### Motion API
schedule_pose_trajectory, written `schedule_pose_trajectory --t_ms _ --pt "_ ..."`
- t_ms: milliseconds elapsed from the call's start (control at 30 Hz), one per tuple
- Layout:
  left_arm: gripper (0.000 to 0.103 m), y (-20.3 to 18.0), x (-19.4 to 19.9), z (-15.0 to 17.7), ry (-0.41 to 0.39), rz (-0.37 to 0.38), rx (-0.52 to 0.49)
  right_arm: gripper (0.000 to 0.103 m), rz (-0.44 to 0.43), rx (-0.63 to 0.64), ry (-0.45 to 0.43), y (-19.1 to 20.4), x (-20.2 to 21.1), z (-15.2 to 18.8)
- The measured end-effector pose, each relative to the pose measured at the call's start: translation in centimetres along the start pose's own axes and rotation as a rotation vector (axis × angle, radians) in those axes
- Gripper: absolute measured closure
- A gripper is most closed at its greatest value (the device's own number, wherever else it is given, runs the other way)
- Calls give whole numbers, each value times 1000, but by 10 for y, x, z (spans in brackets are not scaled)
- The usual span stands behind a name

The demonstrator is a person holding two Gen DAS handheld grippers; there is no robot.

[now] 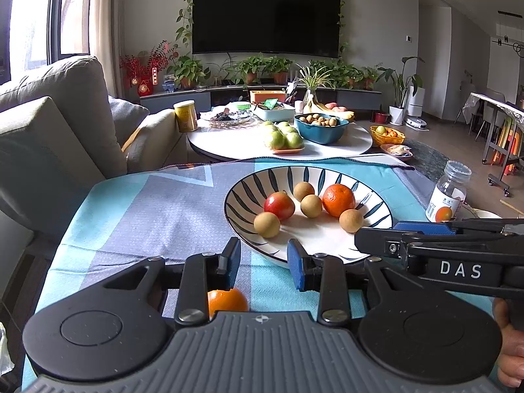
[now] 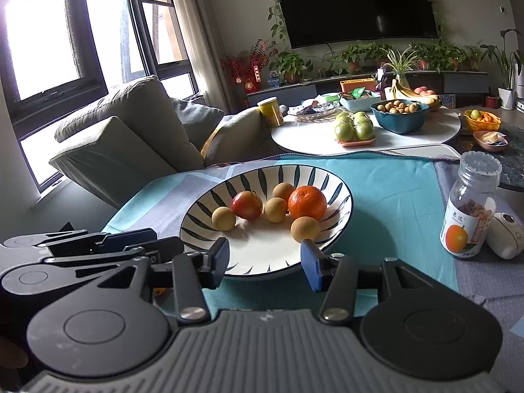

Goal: Organize fruits
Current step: 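Move both tools back toward the remaining fruit on the cloth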

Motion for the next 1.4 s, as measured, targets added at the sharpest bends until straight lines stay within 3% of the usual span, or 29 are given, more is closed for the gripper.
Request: schedule_pose_trajectory --t_ms 900,1133,1400 --pt "73 15 79 46 3 -42 29 25 -19 32 20 23 43 29" --pt "73 5 85 69 55 -31 -25 25 -21 21 56 21 45 42" --pt "73 12 74 74 84 -31 20 25 -25 35 85 23 47 52"
Point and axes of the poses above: each gripper's, at about its wrist camera, not at the fingertips, and x roughly against the way its jaws point, y to its left, z to its underside, the point moved 7 cm from there along -x, roughly the way its jaws point, and after that the axes turned 5 degrees about -x, right-handed, at the moved point
